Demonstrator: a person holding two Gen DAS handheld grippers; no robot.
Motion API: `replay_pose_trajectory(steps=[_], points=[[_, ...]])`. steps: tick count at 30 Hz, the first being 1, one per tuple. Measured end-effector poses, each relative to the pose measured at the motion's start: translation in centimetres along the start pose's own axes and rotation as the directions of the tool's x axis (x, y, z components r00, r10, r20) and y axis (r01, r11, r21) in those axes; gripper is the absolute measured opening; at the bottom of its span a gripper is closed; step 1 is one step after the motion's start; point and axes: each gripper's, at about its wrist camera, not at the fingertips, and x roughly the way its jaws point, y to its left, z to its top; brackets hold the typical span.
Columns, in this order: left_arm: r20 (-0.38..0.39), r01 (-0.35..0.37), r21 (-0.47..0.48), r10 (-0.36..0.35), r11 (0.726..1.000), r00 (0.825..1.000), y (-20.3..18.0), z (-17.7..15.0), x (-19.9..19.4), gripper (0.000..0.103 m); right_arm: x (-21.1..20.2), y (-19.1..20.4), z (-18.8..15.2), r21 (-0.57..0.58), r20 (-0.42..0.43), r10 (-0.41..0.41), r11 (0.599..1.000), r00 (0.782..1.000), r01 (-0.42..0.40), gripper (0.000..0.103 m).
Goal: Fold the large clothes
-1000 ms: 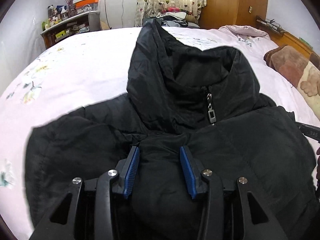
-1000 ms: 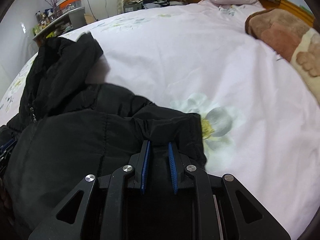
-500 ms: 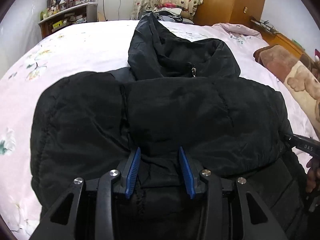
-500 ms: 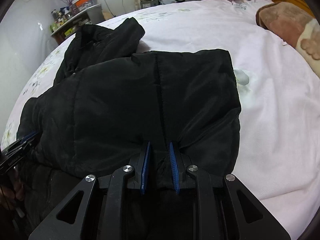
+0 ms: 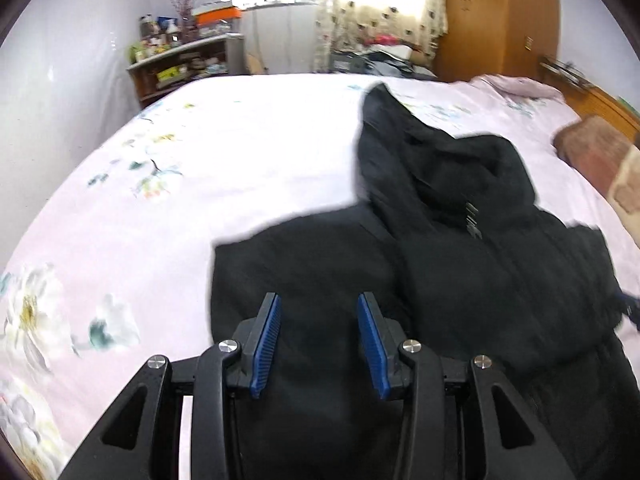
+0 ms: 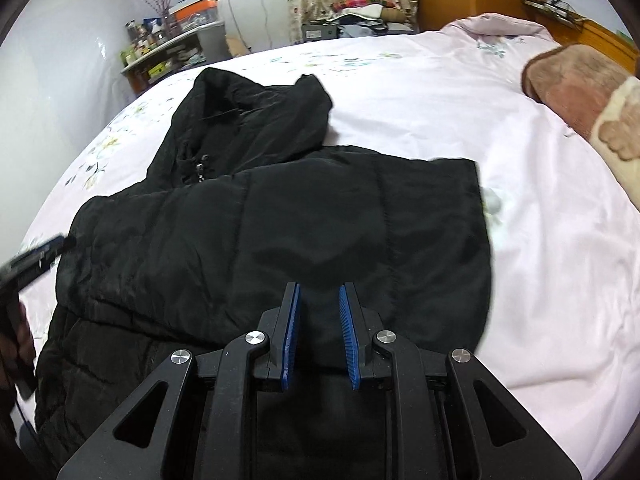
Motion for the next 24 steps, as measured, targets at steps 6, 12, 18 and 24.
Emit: replay_pose_trajectory(steps=[6,12,18,24], points=[[-0.094,0.001,-0.002,-0.001,1.0,0.996,0.7,0.1,5.4,0.044,2.8,0.5,0.2,0.018,-0.054,-0.015,1.0,0.998,0.016,0.021],[-0.065,0.006,-0.02,-0.007,1.0,0.998,0.4,-0.1,1.4,0.044,0.5,0.6,0.2,0.017,-0.04,-0.003,1.0,0.999,0.003,0.026],[-0.048,0.057,-0.07,-0.06,0.996,0.997,0.1,-1.7,-5.6,0.044,-5.0,2.9,-0.1,-0.004,0.026,0.037,0.999,0.999,-0.037,0.035],[0.007,0.091,-0.079,-0.091,0.993,0.996,-0.3,-2.5,-12.5,0.046,-10.1,5.2,-0.8,-0.016,0.078,0.075,0.997,0.994,-0.074,0.036]])
